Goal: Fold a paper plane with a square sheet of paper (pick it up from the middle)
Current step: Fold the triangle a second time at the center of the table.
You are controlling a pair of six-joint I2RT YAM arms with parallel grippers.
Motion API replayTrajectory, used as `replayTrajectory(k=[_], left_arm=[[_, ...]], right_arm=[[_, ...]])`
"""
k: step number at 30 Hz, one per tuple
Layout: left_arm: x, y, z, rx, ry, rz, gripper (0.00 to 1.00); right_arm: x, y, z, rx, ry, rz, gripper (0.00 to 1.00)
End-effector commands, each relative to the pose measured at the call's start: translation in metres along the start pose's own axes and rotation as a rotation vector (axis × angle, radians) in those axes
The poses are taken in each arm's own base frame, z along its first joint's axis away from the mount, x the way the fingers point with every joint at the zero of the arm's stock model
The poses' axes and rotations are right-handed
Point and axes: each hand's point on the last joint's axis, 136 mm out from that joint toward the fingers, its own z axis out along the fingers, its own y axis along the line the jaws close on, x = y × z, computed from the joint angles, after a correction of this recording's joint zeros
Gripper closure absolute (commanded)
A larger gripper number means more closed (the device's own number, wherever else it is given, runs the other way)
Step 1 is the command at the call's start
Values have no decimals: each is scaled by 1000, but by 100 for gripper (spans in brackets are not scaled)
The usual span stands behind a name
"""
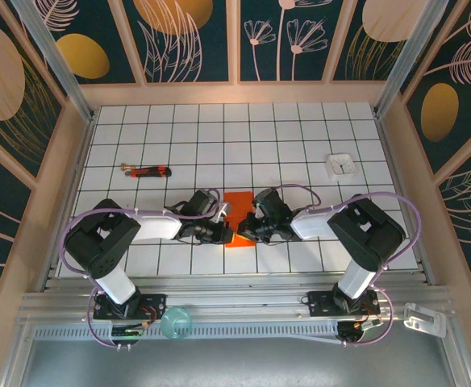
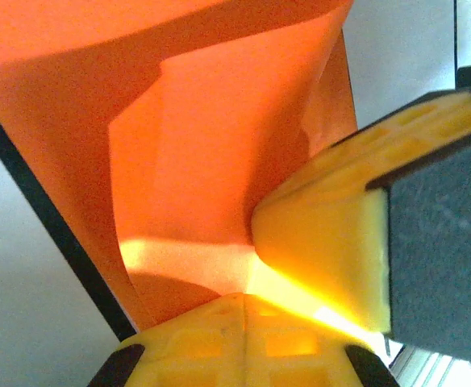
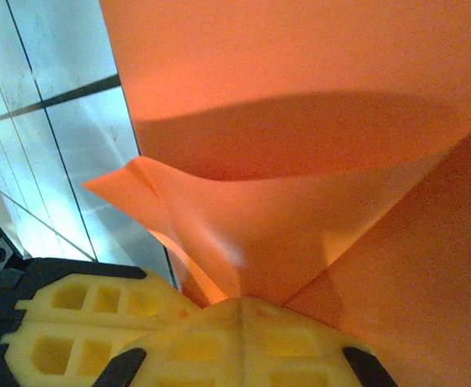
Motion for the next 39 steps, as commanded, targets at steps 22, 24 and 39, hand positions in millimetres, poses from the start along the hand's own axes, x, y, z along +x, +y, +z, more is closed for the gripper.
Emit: replayTrajectory(k=[22, 24, 39], left_arm=[[86, 83, -1, -292, 232, -127, 100], [86, 83, -1, -292, 231, -128, 100], [86, 84, -3, -295, 223, -130, 100]], right_arm=[[-58, -67, -19, 180, -111, 43, 100], [-57, -70, -18, 189, -105, 37, 100], [-90, -96, -36, 233, -157, 76, 100]])
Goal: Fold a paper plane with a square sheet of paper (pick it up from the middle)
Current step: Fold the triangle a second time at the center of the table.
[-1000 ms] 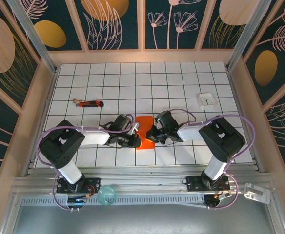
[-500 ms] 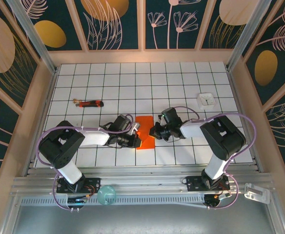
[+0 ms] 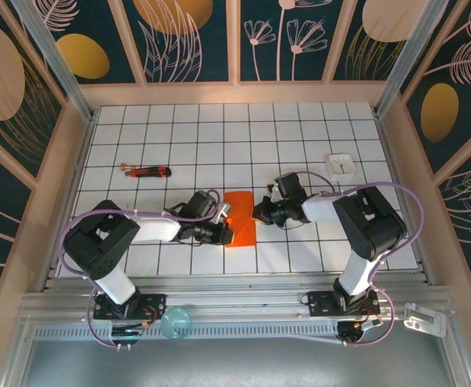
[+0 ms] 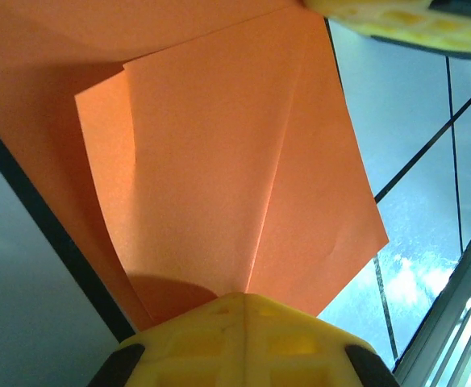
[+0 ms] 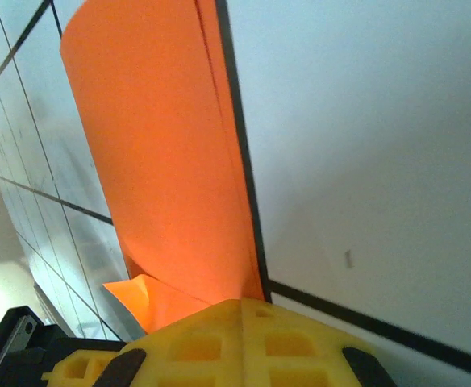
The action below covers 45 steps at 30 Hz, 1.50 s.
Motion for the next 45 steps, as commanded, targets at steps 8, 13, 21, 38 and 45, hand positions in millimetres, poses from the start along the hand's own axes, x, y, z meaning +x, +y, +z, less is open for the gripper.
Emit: replayTrajectory(k=[8, 13, 21, 38, 45], left_arm=[[68, 63, -1, -244, 201, -168, 100], [41, 38, -1, -168, 134, -169, 100], [-38, -40, -31, 48, -101, -118, 63], [-64, 0, -14, -31, -131, -183, 99], [-56, 21, -6, -57, -117, -207, 100]], right_arm=[[-50, -6, -44, 96, -203, -71, 100], [-16, 17, -42, 39, -167, -116, 100], [23, 23, -39, 17, -134, -147, 100], [68, 30, -34, 15, -81, -213, 96], [85, 18, -24, 51, -45, -181, 94]])
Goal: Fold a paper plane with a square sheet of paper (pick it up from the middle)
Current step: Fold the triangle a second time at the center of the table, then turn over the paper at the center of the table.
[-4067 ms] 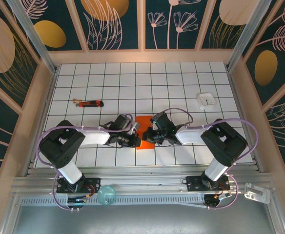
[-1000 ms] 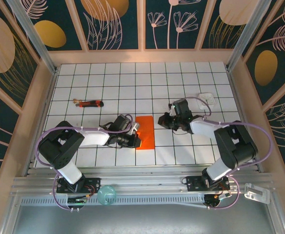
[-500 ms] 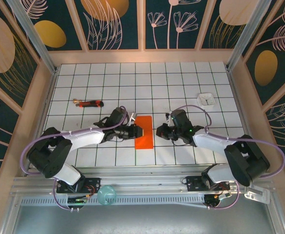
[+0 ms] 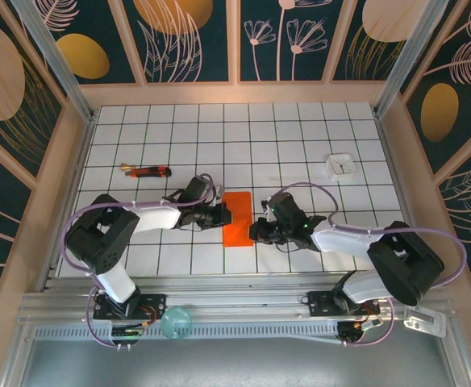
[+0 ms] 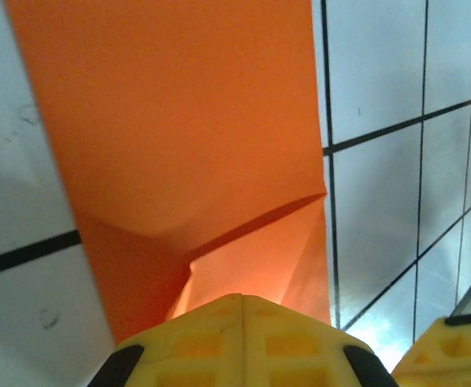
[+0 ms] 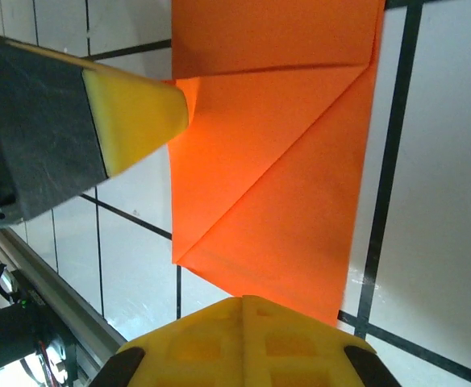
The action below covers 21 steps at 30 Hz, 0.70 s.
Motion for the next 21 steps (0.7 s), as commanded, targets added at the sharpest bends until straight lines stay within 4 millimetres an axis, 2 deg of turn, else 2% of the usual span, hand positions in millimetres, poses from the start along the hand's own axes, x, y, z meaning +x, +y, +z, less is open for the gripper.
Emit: replayTrajectory(k=[1, 8, 15, 21], left_arm=[[7, 20, 8, -41, 22, -6, 100], [20, 41, 14, -81, 46, -30, 100], [34, 52, 13, -101, 67, -57, 100], [41, 58, 13, -111, 83, -57, 100]], right_arm=[[4, -13, 4, 38, -9, 41, 93], [6, -21, 3, 76, -11, 64, 91], [11, -31, 0, 127, -19, 122, 81], [15, -33, 8, 161, -1, 135, 76]])
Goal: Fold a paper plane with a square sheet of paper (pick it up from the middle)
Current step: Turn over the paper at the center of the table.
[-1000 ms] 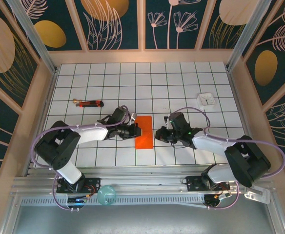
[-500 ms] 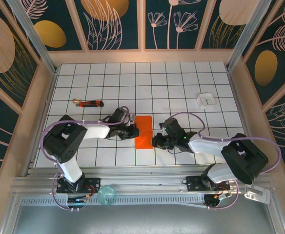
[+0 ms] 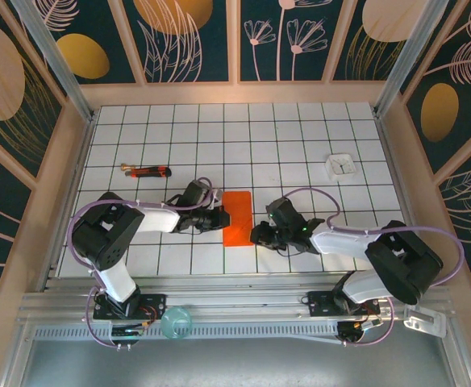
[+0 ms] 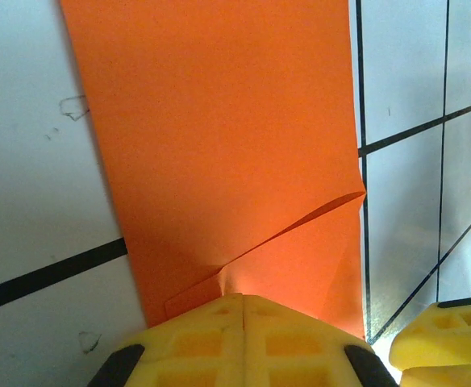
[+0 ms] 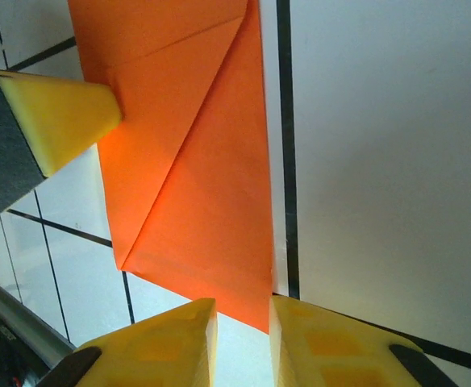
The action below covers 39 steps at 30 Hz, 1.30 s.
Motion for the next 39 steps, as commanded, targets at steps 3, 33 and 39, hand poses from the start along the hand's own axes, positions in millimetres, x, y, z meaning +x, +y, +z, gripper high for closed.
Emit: replayTrajectory(k=[3, 33, 39], left_arm=[[38, 45, 3, -135, 105, -66, 100], [45, 47, 2, -140, 133, -60, 100], [41, 43, 1, -132, 124, -56, 100]], right_arm=[[5, -11, 9, 66, 13, 26, 75], [-11, 17, 14, -68, -58, 63, 85], [-12, 8, 13, -22, -68, 87, 92]])
